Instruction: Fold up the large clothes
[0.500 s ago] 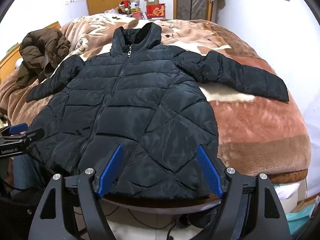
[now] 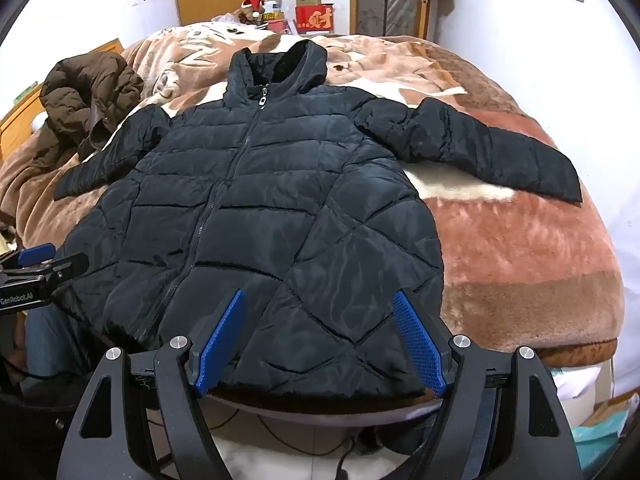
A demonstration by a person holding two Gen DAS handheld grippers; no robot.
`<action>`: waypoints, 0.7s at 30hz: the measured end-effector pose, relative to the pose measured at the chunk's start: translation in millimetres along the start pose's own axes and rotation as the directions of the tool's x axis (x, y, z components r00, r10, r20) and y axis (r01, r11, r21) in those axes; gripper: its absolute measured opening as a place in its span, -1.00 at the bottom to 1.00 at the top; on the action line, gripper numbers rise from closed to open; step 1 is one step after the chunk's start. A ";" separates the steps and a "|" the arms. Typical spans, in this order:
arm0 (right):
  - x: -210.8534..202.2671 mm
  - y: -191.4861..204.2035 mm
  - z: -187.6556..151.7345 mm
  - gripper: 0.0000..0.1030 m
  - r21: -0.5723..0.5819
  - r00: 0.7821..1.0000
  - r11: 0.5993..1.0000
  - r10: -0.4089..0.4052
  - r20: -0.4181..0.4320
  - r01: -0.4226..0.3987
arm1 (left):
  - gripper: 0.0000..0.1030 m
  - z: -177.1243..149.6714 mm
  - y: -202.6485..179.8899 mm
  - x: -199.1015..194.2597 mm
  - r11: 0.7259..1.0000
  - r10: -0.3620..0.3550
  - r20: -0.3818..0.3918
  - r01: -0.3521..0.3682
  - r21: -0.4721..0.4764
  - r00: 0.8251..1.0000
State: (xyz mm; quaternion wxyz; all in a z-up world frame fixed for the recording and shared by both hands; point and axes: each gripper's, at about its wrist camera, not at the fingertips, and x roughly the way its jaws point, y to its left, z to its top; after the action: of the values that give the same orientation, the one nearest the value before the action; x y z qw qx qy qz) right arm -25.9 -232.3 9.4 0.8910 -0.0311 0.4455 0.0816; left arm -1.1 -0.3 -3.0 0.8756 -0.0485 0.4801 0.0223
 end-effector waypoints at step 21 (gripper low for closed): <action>-0.3 4.1 -2.1 0.48 -0.003 1.000 1.000 0.001 -0.003 -0.001 | 0.96 -1.3 -5.1 0.2 1.000 -0.009 -0.003 0.009 -0.003 1.000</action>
State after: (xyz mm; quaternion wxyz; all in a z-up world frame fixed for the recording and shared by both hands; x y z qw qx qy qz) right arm -28.4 -228.6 8.5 0.8902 -0.0321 0.4469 0.0828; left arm -1.7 -5.5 -3.6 0.8750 -0.0522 0.4810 0.0191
